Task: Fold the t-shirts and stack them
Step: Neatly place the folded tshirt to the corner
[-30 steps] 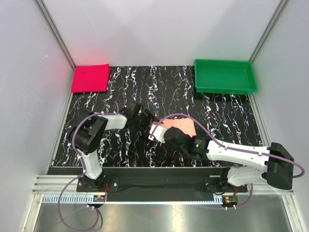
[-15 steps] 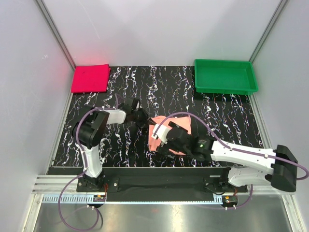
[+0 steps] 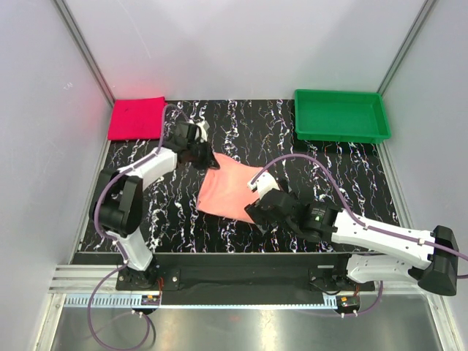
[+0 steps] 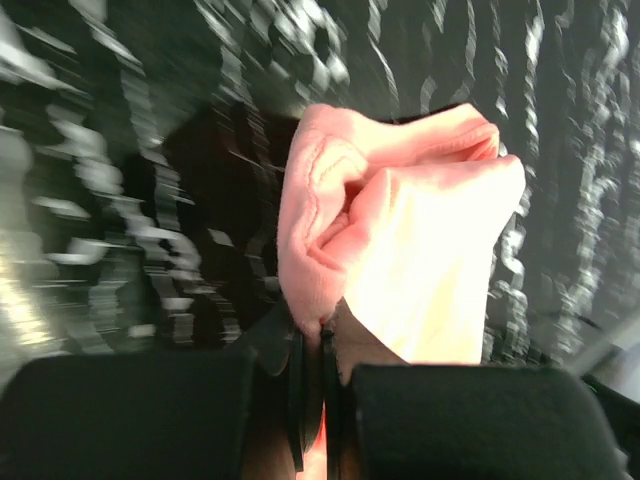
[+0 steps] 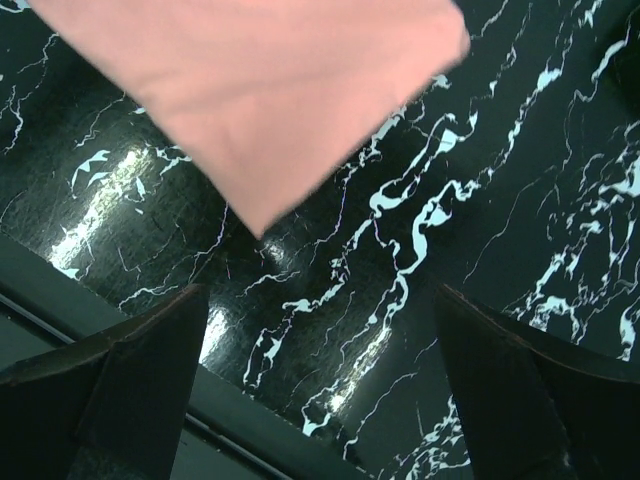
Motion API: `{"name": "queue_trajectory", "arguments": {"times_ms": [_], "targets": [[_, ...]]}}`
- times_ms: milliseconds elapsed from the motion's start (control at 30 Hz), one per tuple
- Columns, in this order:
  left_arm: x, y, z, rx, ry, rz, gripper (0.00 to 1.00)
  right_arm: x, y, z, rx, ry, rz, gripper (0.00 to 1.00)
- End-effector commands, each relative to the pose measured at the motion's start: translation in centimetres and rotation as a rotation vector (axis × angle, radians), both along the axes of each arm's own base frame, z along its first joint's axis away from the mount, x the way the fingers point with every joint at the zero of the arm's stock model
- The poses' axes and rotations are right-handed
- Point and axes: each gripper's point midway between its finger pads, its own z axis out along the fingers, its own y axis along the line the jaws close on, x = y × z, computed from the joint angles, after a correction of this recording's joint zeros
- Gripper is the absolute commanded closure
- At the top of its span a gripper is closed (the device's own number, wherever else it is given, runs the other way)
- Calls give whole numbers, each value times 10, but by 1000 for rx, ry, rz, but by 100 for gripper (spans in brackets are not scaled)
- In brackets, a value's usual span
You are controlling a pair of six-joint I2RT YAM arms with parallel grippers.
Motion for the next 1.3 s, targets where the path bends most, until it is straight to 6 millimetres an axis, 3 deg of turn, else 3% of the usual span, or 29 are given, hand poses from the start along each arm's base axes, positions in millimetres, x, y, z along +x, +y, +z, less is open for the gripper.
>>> {"name": "queue_trajectory", "arguments": {"times_ms": [0,100,133,200,300,333,433,500,533,567,700,767,800,900,1267], "targets": [[48,43,56,177,-253,51,100,6,-11,10,51,8,-140,0],[63,63,64,327,-296,12,100,9,-12,19,79,21,-170,0],[73,68,86,371,-345,-4,100,10,-11,23,91,23,-169,0],[87,81,102,451,-394,25,100,10,-7,27,107,25,-155,0],[106,99,141,543,-533,63,100,15,-5,28,101,28,-148,0],[112,103,164,545,-624,62,100,16,-4,27,98,31,-146,0],[123,106,180,417,-721,-1,100,22,-4,22,75,41,-131,0],[132,117,181,307,-698,-21,100,27,-7,19,61,46,-135,0],[137,121,168,295,-659,-27,100,29,-10,19,42,43,-133,0],[144,124,176,287,-675,-28,100,32,-15,18,36,44,-146,0],[166,137,193,358,-735,-41,100,41,-24,18,45,54,-163,0],[176,143,183,393,-693,-64,100,44,-23,16,52,74,-166,0],[180,150,199,424,-707,-69,100,47,-25,15,52,77,-176,0],[194,163,212,510,-726,-69,100,52,-25,11,29,84,-172,0],[183,198,251,689,-780,10,100,81,-30,2,24,125,-184,0]]}}
